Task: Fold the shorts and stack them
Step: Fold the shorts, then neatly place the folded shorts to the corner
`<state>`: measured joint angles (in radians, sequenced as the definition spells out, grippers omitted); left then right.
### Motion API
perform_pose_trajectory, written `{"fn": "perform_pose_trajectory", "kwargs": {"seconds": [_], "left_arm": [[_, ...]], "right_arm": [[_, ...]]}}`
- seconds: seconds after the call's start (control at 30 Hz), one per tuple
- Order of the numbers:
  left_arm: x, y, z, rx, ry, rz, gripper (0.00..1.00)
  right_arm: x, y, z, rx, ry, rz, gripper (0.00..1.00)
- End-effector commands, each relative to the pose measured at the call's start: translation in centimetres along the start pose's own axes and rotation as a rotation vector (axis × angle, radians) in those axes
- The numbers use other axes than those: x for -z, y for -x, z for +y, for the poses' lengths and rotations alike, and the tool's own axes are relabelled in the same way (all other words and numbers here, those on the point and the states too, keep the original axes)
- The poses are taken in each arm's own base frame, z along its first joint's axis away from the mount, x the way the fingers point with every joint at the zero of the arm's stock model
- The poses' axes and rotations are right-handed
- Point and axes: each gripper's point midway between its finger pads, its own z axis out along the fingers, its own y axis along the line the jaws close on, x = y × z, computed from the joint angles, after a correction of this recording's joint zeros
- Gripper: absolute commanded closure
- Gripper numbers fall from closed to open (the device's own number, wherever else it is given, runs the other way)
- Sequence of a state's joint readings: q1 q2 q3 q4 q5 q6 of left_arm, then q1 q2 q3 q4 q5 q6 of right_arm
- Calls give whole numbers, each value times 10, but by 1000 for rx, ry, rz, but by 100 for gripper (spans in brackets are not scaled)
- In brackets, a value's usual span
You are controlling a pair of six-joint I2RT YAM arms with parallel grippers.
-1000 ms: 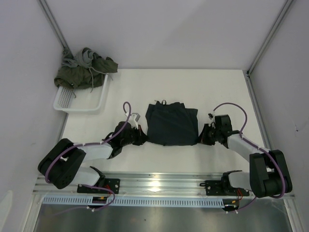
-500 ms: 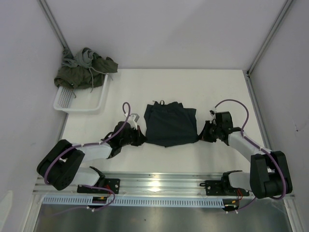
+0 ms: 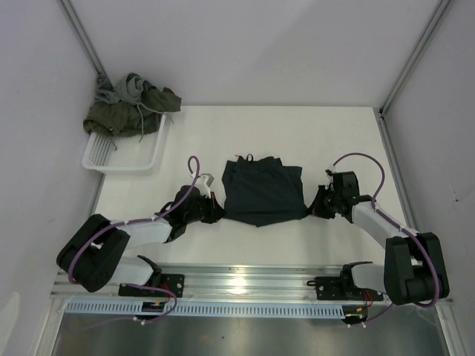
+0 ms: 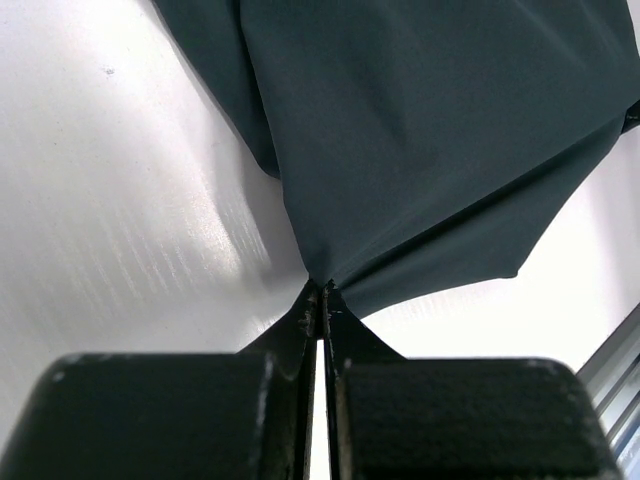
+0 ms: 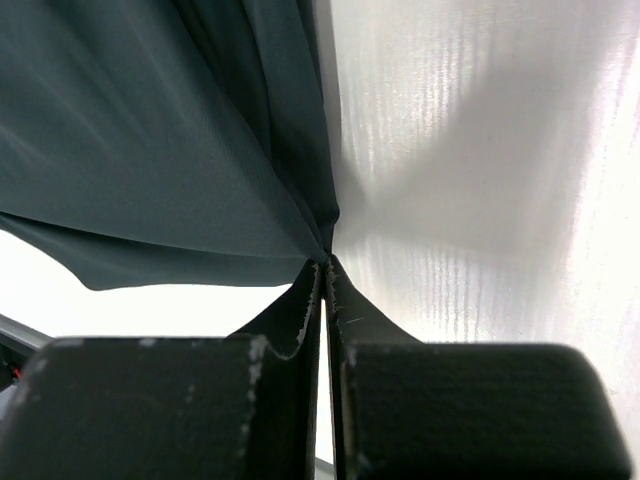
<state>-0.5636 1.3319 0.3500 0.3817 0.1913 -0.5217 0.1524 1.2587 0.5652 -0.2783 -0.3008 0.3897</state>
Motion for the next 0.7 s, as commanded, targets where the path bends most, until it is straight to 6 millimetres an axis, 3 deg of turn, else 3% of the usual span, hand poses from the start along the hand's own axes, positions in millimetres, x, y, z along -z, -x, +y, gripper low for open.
{"fn": "perform_pose_trajectory", "kwargs": {"seconds": [0.0, 0.07, 0.1, 0.13, 0.17, 0.33, 0.37, 0.4, 0.5, 0.67], "left_arm": [[1, 11, 16, -25, 66, -28, 100], [1, 11, 12, -29, 44, -23, 100], [1, 9, 11, -31, 33, -15, 100], [1, 10, 7, -33, 14, -21, 100], [1, 5, 3, -31, -19, -3, 99], [1, -5, -14, 5, -123, 14, 63], [1, -10, -14, 8, -126, 23, 60], [1, -10, -14, 9, -123, 22, 56], [3, -6, -9, 8, -89, 8, 50], [11, 16, -13, -6, -52, -33, 39]], "right_arm": [[10, 31, -21, -5, -118, -109, 100], [10, 28, -14, 2, -75, -101, 100], [10, 27, -9, 8, -50, -94, 94], [10, 26, -4, 19, -18, -94, 76], [10, 23, 0, 20, 6, -83, 70], [16, 21, 17, 37, 96, -64, 42], [18, 26, 22, 42, 111, -71, 37], [18, 28, 24, 40, 116, -71, 22], [11, 35, 33, 32, 168, -50, 1], [-5, 45, 51, -7, 303, 1, 1]]}}
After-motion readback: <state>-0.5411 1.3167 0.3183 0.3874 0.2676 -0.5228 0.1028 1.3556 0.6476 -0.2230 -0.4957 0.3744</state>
